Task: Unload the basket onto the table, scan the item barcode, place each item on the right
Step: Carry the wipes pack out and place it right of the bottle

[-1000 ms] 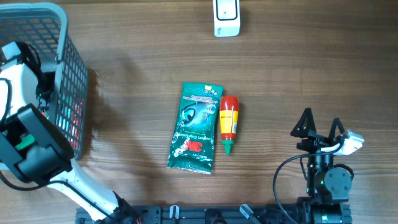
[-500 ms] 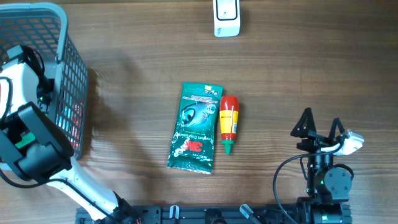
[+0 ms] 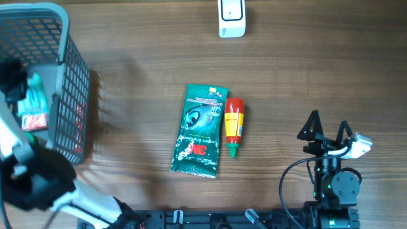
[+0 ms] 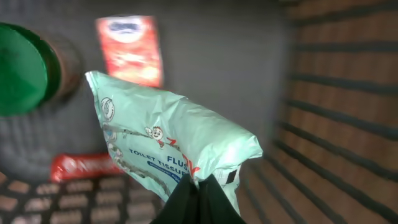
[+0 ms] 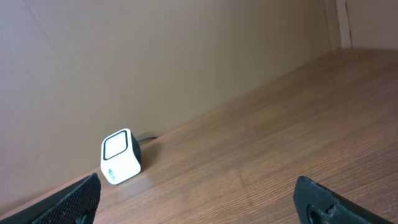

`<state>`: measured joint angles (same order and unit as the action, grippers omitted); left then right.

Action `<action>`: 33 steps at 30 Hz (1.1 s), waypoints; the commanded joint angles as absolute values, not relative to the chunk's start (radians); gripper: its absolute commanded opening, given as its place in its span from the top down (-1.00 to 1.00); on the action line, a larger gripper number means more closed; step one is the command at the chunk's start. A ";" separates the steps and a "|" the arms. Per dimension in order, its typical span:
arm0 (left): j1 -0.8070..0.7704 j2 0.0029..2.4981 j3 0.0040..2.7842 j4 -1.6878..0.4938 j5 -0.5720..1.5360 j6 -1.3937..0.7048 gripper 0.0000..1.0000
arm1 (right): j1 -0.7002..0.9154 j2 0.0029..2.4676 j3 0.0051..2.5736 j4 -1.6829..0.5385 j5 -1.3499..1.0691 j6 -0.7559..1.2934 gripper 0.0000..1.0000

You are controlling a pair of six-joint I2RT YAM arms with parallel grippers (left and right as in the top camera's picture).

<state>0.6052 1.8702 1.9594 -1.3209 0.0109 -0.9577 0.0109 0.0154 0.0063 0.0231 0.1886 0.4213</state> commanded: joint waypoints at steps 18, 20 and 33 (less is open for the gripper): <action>-0.069 1.317 1.980 -1.223 0.064 -0.952 0.92 | 0.015 0.009 0.005 0.025 0.203 0.421 -0.99; -0.188 1.362 1.980 -1.237 0.023 -0.985 0.92 | 0.015 0.009 0.006 0.025 0.203 0.421 -0.99; -0.694 1.881 1.980 -1.019 0.009 -1.153 0.92 | 0.015 0.009 0.005 0.025 0.203 0.421 -0.99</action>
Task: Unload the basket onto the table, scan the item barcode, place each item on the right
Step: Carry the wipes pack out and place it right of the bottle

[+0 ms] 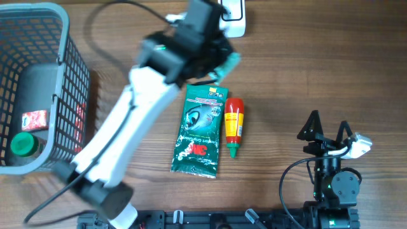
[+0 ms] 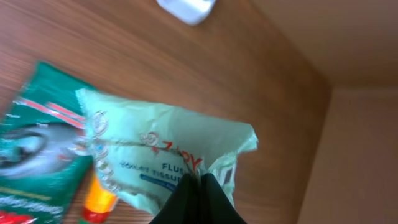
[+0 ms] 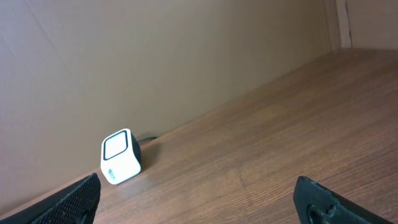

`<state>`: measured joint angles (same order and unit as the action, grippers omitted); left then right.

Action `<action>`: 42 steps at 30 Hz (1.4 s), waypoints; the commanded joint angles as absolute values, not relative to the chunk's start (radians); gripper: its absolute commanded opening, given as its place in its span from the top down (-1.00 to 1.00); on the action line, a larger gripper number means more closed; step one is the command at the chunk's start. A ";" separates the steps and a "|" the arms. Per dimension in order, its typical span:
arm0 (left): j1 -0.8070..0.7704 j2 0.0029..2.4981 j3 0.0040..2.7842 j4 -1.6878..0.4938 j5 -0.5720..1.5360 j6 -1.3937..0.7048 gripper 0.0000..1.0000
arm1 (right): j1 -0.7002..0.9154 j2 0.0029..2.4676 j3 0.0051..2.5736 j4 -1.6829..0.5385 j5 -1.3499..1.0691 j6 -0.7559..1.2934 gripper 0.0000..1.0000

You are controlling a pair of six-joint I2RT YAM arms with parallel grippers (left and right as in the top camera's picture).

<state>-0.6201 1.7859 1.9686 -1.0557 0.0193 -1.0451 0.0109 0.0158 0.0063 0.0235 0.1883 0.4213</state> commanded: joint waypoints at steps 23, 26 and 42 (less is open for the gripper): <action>-0.877 2.207 1.943 -0.953 0.043 -1.856 0.41 | 0.015 0.009 0.005 0.025 0.203 0.421 -0.99; -0.850 2.145 1.943 -0.931 0.039 -1.742 0.00 | 0.015 0.009 0.005 0.025 0.203 0.422 -0.99; -0.486 1.603 1.944 -1.016 -0.180 -1.003 -0.99 | 0.015 0.009 0.005 0.025 0.203 0.422 -0.99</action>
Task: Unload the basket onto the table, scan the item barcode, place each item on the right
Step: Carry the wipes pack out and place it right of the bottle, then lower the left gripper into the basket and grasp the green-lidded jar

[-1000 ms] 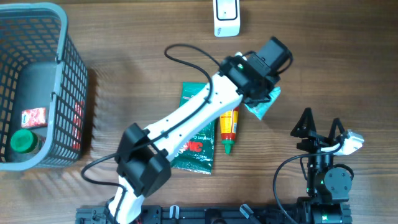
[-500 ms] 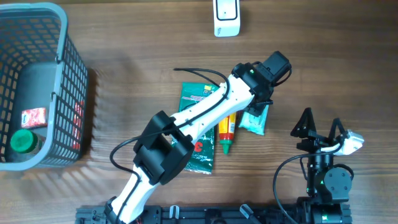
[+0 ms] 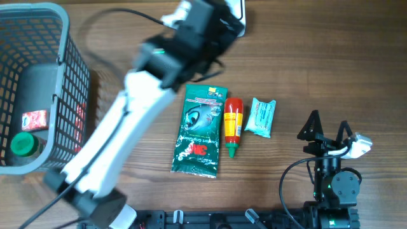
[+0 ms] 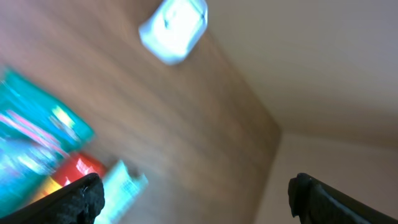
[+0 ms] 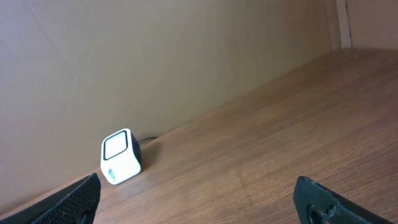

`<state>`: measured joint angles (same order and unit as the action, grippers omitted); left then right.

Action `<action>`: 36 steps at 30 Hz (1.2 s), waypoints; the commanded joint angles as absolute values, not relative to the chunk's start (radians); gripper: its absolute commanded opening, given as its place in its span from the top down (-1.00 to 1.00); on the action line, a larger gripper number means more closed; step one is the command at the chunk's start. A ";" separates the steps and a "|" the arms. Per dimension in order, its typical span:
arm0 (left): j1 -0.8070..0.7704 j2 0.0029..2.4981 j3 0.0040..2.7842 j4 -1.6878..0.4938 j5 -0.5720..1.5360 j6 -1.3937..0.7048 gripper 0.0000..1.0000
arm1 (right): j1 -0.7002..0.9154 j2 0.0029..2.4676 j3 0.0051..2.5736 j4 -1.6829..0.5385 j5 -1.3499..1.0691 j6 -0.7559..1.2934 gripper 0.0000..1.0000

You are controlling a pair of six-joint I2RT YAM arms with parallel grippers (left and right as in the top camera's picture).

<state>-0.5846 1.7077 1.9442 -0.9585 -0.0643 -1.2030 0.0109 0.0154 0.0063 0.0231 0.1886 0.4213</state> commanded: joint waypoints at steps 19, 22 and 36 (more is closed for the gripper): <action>0.694 1.536 1.943 -1.506 -0.217 -1.035 -1.00 | 0.015 0.009 0.005 0.025 0.203 0.421 -0.99; 0.729 1.593 1.943 -1.537 -0.268 -0.917 -0.94 | 0.015 0.009 0.005 0.025 0.203 0.421 -1.00; 0.728 1.623 1.943 -1.460 -0.221 -0.363 -0.84 | 0.015 0.009 0.006 0.025 0.203 0.421 -0.99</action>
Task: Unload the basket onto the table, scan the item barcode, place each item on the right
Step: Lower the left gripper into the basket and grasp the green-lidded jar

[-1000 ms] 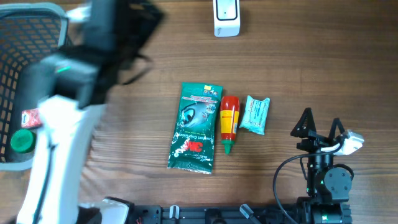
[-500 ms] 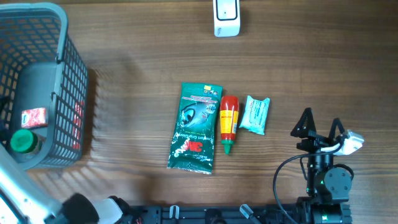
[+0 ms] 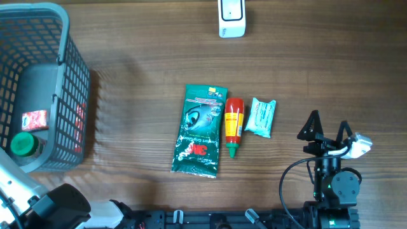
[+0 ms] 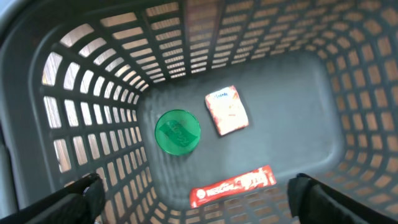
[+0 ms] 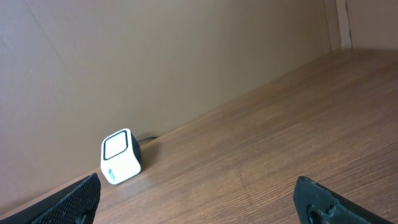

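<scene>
The white barcode scanner [image 3: 230, 19] stands at the table's far edge and also shows as the scanner [image 5: 121, 165] in the right wrist view. Three items lie mid-table: a dark green packet [image 3: 200, 130], a red bottle [image 3: 233, 126] and a pale green tissue pack [image 3: 261, 117]. My left gripper [image 4: 199, 196] hangs open above the grey basket [image 4: 93, 124], holding nothing. In the basket lie a green lid [image 4: 178, 132], a red-and-white sachet [image 4: 227, 111] and a red stick pack [image 4: 232, 186]. My right gripper [image 5: 199, 202] is open and empty at the near right.
The grey basket [image 3: 70, 76] fills the table's left end. My left arm [image 3: 57, 207] shows at the lower left corner of the overhead view. A brown wall [image 5: 155, 62] rises behind the scanner. The right arm's base and cable [image 3: 331, 184] sit at the front right.
My left arm was stretched out near the scanner with its gripper open. It is now back at the left, open above the basket. The tissue pack stays beside the red bottle.
My left gripper was shut on the tissue pack inside the basket. Then it held the pack close to the scanner. Then it was open, with the pack lying right of the red bottle. Now it is over the basket again. The right arm never moved.
</scene>
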`<state>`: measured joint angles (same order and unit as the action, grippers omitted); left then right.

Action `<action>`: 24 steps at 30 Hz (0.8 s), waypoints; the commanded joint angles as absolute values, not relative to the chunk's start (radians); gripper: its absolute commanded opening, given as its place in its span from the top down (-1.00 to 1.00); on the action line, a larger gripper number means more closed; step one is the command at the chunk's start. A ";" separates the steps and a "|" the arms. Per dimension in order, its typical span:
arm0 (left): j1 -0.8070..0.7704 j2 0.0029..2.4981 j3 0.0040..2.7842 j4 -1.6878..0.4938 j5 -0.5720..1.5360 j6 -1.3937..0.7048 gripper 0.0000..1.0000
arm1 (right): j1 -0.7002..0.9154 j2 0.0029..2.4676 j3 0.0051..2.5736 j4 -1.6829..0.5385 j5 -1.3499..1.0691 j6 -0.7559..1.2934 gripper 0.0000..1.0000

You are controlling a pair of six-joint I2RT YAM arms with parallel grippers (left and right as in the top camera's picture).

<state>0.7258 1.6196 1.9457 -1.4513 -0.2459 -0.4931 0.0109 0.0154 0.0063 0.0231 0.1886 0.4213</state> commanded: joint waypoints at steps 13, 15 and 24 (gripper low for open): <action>0.743 1.441 1.670 -1.264 -0.124 -0.048 -1.00 | 0.015 0.009 0.005 0.025 0.203 0.422 -0.99; 0.749 1.454 1.670 -1.211 -0.124 0.171 -1.00 | 0.015 0.009 0.006 0.025 0.203 0.421 -0.99; 0.809 1.571 1.614 -1.267 -0.124 0.578 -1.00 | 0.015 0.009 0.006 0.025 0.203 0.422 -0.99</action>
